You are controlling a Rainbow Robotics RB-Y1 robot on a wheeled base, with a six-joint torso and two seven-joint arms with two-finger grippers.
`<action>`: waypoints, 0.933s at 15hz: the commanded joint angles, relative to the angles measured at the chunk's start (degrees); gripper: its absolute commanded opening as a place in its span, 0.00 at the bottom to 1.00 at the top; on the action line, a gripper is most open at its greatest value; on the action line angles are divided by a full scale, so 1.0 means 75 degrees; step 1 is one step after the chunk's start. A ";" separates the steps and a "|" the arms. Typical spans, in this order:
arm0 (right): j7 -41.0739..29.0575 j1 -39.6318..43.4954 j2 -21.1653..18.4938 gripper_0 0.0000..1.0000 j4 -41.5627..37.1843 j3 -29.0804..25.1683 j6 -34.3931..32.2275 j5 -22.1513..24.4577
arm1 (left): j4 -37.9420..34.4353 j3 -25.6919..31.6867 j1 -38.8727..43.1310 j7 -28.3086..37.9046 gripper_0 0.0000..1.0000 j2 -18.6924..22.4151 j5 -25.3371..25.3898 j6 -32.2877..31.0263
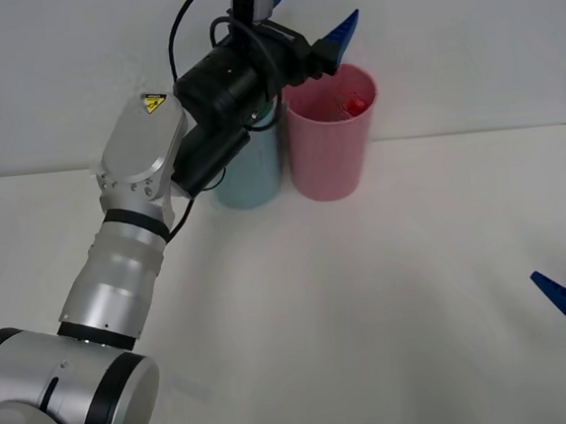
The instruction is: Grasp the object on the table and drop it into the matching bin: aluminum can to the light blue bin, PET bottle to the pink bin.
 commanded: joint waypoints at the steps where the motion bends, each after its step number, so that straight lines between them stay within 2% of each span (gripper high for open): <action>1: 0.0001 0.0000 0.0000 1.00 0.0000 0.0000 0.0000 0.0000 | -0.0813 -0.0118 0.0712 -0.0014 1.00 0.0328 0.0409 -0.0070; 8: 0.0001 0.0000 0.0000 1.00 0.0000 0.0000 0.0000 0.0000 | -0.2852 0.0022 0.2798 -0.0143 1.00 0.1593 0.1792 -0.0562; 14: 0.0001 0.0000 0.0000 1.00 0.0000 0.0000 0.0000 0.0000 | -0.3520 0.1897 0.4122 -0.0295 1.00 0.1734 0.1874 -0.2531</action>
